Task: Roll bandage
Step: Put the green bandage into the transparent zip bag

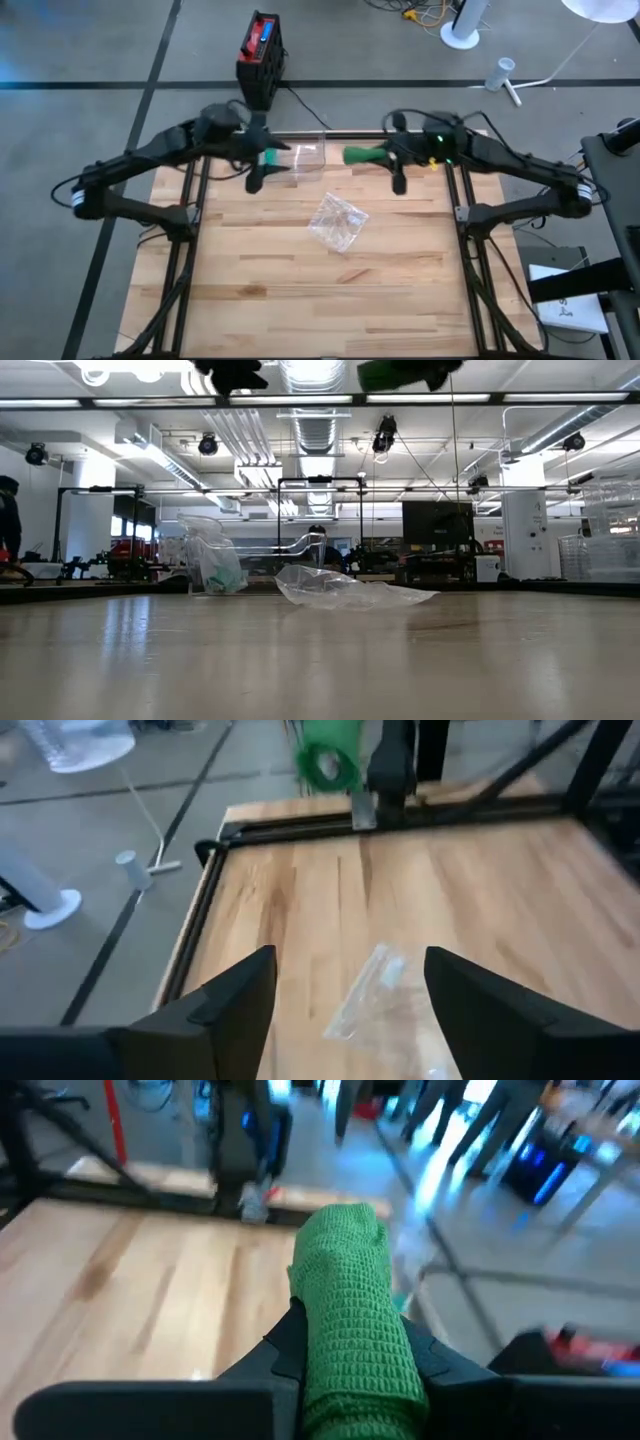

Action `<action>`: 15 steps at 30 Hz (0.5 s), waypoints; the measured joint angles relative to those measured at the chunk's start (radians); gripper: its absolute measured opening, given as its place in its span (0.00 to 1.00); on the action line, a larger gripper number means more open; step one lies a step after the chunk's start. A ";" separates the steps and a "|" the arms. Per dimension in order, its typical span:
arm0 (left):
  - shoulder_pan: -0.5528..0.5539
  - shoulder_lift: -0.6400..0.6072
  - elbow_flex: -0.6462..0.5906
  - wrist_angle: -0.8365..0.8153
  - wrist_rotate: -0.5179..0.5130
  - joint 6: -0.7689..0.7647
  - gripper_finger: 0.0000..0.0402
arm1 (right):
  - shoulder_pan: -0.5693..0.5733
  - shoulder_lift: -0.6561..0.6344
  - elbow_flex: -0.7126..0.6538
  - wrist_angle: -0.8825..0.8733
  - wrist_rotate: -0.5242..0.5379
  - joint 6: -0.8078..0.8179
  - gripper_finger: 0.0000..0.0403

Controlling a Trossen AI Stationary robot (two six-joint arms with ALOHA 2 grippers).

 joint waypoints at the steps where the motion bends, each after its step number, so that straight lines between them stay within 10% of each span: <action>1: -0.001 -0.034 -0.051 0.040 0.007 -0.025 0.60 | 0.009 -0.031 -0.038 -0.012 0.001 0.019 0.15; 15: -0.297 -0.023 -0.643 0.859 -0.067 -0.251 0.46 | 0.266 -0.017 -0.386 -0.035 0.364 0.409 0.15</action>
